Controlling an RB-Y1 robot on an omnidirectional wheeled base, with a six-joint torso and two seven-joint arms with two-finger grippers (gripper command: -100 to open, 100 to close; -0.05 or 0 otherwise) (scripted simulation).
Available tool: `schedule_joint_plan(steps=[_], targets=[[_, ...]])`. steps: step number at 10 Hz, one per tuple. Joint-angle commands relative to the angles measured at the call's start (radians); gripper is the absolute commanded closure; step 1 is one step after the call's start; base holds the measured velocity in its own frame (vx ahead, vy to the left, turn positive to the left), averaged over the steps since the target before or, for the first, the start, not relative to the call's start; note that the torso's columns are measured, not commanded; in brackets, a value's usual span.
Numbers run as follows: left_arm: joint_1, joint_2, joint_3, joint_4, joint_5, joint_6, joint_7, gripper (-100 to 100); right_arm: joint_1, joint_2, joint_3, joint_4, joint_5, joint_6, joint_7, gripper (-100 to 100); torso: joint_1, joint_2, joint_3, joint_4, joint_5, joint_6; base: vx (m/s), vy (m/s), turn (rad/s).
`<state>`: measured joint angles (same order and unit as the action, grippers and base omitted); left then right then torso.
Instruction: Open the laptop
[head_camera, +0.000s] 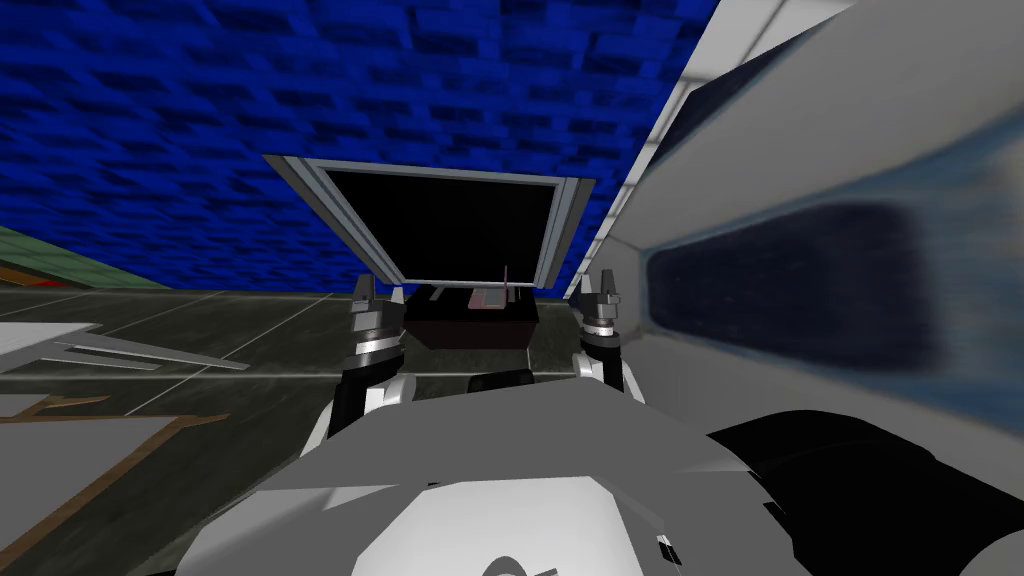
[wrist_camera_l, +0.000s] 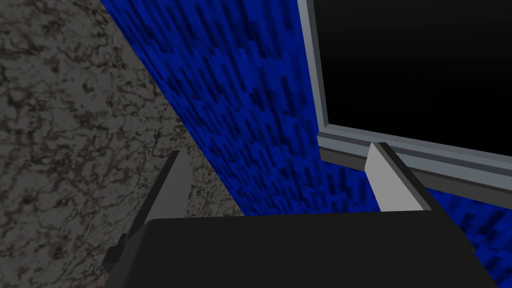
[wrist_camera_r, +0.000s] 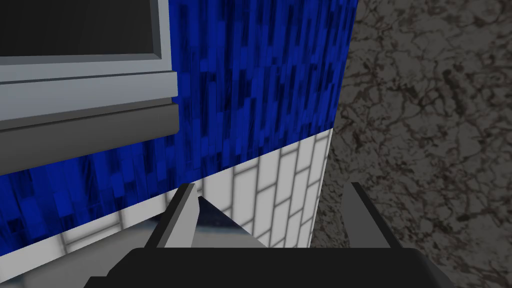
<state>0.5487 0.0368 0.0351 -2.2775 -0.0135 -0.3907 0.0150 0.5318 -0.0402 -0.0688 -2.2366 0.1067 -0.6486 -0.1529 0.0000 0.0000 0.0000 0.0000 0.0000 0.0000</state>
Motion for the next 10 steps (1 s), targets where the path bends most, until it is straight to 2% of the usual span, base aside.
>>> schedule_joint_plan(steps=[1, 9, 10], targets=[[0.000, 0.000, 0.000, 0.000, 0.000, 0.000, 0.000, 0, 0.000, 0.000, 0.000, 0.000, 0.000, 0.000, 0.000, 0, 0.000, 0.040, -0.082, 0.041, 0.000, 0.000, 0.000, 0.000, 0.000], [0.000, 0.000, 0.000, 0.000, 0.000, 0.000, 0.000, 0, 0.000, 0.000, 0.000, 0.000, 0.000, 0.000, 0.000, 0, 0.000, 0.618, -1.234, 0.617, 0.000, 0.000, 0.000, 0.000, 0.000], [-0.010, 0.032, 0.005, 0.020, -0.007, 0.004, -0.005, -100, 0.000, 0.000, 0.000, 0.000, 0.000, 0.000, 0.000, 0, 0.000, 0.691, -1.382, 0.691, 0.000, 0.000, 0.013, -0.034, 0.013]])
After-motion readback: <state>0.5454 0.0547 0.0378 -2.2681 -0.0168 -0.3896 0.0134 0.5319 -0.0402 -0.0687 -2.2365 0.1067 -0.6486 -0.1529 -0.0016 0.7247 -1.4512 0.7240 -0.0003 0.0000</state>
